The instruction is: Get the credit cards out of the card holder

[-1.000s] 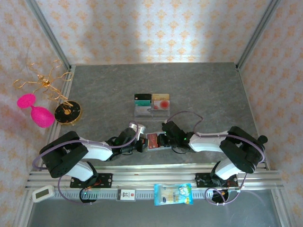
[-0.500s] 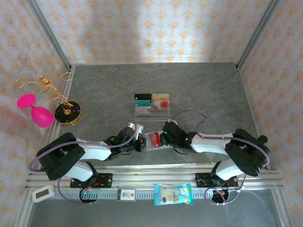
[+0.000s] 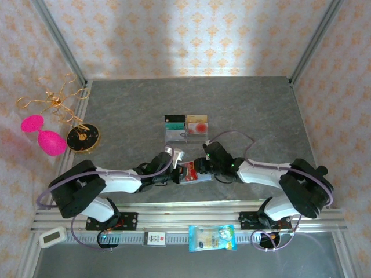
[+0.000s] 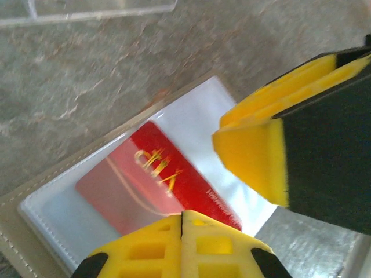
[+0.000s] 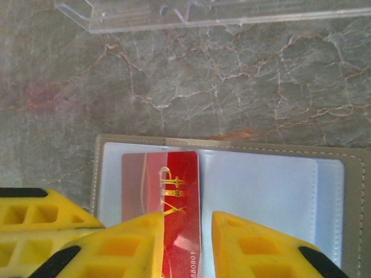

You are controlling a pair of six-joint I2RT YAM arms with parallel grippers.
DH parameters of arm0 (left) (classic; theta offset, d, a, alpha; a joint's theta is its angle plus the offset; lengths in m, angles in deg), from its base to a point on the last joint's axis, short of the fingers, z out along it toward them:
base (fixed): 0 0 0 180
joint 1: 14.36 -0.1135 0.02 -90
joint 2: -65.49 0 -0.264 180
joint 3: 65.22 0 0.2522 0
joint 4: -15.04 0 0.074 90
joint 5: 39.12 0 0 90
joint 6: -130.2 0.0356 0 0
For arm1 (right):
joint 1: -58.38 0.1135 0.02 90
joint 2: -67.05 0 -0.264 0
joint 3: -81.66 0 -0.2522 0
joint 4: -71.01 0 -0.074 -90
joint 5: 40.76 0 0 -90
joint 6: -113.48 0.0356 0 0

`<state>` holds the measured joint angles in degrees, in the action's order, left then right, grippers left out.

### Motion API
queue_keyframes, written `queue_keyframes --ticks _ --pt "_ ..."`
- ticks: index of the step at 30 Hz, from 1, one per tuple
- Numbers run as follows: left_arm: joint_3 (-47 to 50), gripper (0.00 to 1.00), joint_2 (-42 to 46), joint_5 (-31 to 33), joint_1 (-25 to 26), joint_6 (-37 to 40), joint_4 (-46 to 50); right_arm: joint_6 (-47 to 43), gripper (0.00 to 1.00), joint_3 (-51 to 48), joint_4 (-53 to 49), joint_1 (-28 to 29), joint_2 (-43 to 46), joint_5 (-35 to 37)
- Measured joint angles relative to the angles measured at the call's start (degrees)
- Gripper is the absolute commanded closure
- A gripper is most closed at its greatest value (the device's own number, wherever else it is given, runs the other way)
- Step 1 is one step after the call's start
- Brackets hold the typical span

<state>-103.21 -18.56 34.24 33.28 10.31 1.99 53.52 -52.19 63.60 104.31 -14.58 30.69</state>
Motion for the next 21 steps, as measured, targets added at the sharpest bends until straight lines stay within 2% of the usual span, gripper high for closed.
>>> queue_keyframes --ticks 6,16,21 --pt "0.2 1.00 -2.7 0.0 -0.4 0.0 -1.0 0.3 0.72 -0.3 0.3 0.0 -2.9 -1.4" --pt "4.5 1.00 -3.5 -3.1 -3.6 -0.1 -9.4 1.4 0.69 -1.5 -0.2 0.5 -1.1 5.4" --pt "4.6 1.00 -4.3 -3.9 -3.9 0.0 -10.9 0.3 0.66 -1.7 -2.4 0.5 2.0 6.1"
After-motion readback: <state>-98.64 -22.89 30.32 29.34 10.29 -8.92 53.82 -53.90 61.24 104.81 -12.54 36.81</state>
